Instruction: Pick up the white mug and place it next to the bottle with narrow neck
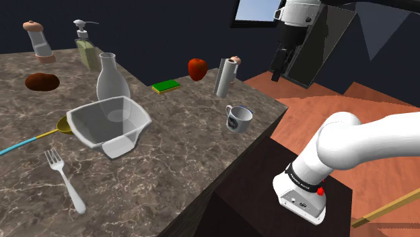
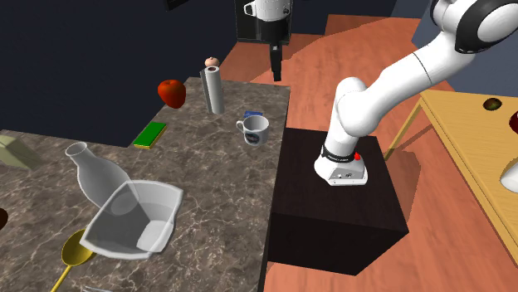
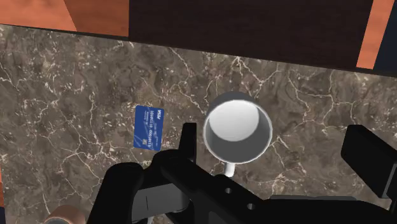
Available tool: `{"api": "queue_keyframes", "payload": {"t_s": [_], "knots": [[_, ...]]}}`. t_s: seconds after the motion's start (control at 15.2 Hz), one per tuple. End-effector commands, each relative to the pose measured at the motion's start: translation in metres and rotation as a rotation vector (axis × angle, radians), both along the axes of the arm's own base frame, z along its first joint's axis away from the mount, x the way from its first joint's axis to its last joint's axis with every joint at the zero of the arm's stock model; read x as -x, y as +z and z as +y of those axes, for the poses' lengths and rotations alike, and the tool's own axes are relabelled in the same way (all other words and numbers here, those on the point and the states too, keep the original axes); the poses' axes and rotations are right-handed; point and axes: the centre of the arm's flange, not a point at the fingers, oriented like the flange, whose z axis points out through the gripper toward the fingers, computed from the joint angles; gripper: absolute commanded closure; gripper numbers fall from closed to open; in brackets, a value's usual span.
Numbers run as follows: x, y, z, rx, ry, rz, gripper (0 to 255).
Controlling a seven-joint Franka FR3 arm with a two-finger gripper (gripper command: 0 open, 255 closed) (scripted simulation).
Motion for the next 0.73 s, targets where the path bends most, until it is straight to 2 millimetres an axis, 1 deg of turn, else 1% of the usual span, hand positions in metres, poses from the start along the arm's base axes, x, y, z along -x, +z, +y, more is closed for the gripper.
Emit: {"api": "queue_keyframes", "payload": {"t_s": [0.0, 0.66], "knots": [[0.0, 0.0, 0.0, 0.0, 0.0, 0.0, 0], [-0.039, -0.121, 0.038, 0.017, 0.041, -0.007, 0]]}}
